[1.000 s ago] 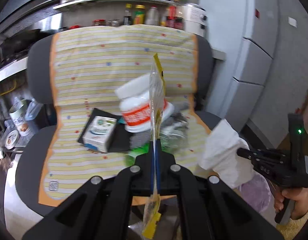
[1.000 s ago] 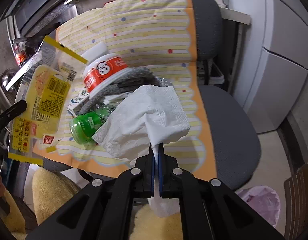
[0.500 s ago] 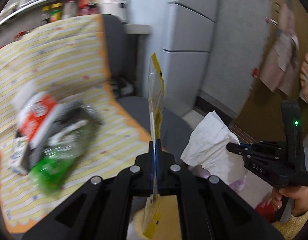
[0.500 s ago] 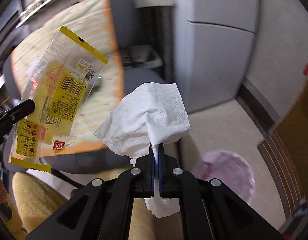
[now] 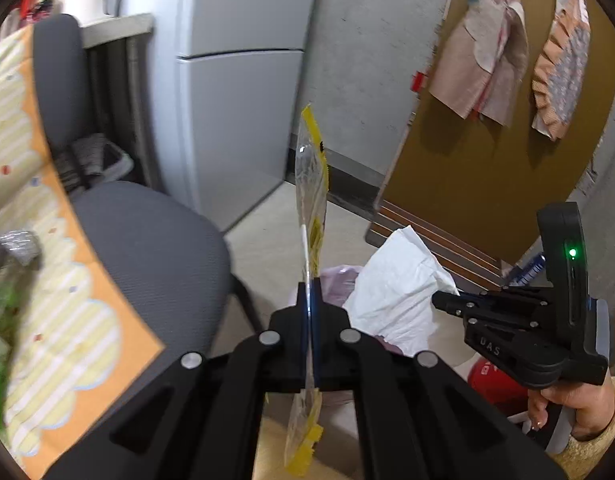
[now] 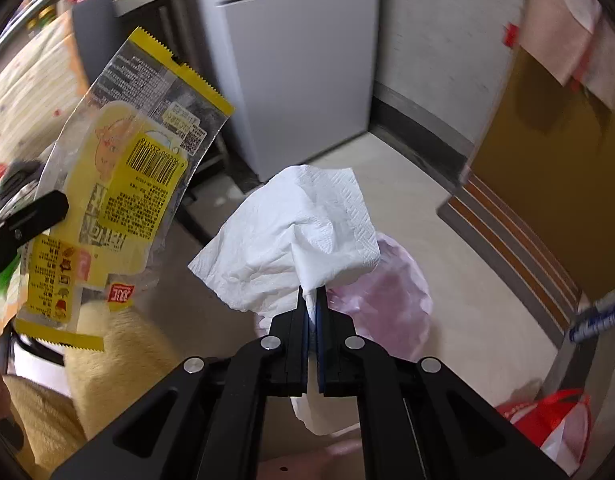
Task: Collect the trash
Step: 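Carry both items to the pink-lined bin and open both tools, then return both tools to the chair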
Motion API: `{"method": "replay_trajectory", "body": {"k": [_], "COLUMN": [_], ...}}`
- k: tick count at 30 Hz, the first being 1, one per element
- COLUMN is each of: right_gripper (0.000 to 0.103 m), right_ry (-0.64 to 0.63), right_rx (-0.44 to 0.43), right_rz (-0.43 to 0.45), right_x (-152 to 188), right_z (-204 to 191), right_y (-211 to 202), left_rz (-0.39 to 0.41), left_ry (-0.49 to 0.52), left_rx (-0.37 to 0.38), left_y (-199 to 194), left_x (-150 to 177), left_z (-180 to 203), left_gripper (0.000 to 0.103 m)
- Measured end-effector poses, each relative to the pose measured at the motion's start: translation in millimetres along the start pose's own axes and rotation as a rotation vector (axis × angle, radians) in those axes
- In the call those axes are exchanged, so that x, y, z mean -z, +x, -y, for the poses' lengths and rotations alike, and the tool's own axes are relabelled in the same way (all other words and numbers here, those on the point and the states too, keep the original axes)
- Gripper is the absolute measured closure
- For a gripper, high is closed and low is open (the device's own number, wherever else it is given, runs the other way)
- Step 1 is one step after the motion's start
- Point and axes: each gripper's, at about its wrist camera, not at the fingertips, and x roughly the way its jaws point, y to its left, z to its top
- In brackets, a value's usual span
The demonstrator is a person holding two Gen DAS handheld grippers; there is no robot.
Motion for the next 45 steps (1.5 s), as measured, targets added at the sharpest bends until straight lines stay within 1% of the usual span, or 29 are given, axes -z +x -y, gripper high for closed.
{"method": "replay_trajectory", "body": {"k": [3,7,9,11,16,19,23,24,25,26,27,28,29,32,34,36,39,40,41,43,44,45], "right_gripper": [0.099,0.099,0.099,0.097,0.097,0.095,0.095,0.085,0.079,0.067,0.061,0.061,0.061,0.061,0.061,0.061,0.061,0.061,0.061,0.061,0.061,0.062], "right_ry": [0.051,0.131,0.159,0.183,0.223,0.265,0.306,0.323,0.333,0.347,0.350,0.350,0.351,0.351,0.339,0.308,0.282,0.269,0.256,0.241,0.246,0.239], "right_rx": [0.030,0.041,0.044,0.039,0.024,-0.007,-0.027,-0.035,-0.039,-0.041,-0.041,-0.043,-0.046,-0.043,-0.027,0.003,0.018,0.014,0.002,-0.041,-0.064,-0.094], "right_rz": [-0.016,-0.053,-0.078,-0.099,-0.170,-0.198,-0.224,-0.232,-0.233,-0.230,-0.227,-0.226,-0.226,-0.214,-0.200,-0.174,-0.132,-0.110,-0.089,-0.047,-0.038,-0.055], "right_x": [5,17,22,27,35,34,35,35,34,34,34,34,34,32,31,29,30,30,29,29,29,28], "right_z": [19,51,60,68,74,85,93,95,97,99,99,101,101,101,100,96,91,87,84,75,71,63], "right_y": [11,30,42,57,100,131,151,154,154,154,154,154,152,142,132,116,94,84,77,65,61,61], "left_rz": [-0.029,-0.080,-0.115,-0.145,-0.242,-0.273,-0.309,-0.316,-0.324,-0.336,-0.340,-0.337,-0.332,-0.317,-0.299,-0.276,-0.240,-0.224,-0.210,-0.196,-0.187,-0.173], "left_ry": [0.009,0.017,0.017,0.018,0.030,0.042,0.047,0.047,0.046,0.044,0.043,0.043,0.042,0.041,0.043,0.044,0.039,0.039,0.034,0.033,0.032,0.028], "left_rx": [0.027,0.069,0.086,0.087,0.078,0.078,0.074,0.072,0.073,0.079,0.079,0.077,0.081,0.094,0.086,0.063,0.007,-0.021,-0.032,-0.074,-0.087,-0.096], "left_y": [27,60,80,97,150,172,196,202,206,211,213,213,213,204,193,181,154,141,128,106,97,83], "left_x": [1,6,10,14,27,31,36,36,36,36,38,38,36,35,34,32,32,33,34,35,36,38], "left_z": [14,25,29,33,42,45,43,43,42,41,41,42,42,42,40,34,20,14,9,-1,-5,-11], "left_gripper": [0.103,0.103,0.103,0.103,0.103,0.103,0.103,0.102,0.099,0.096,0.085,0.074,0.068,0.067,0.067,0.067,0.067,0.067,0.067,0.067,0.067,0.067]}}
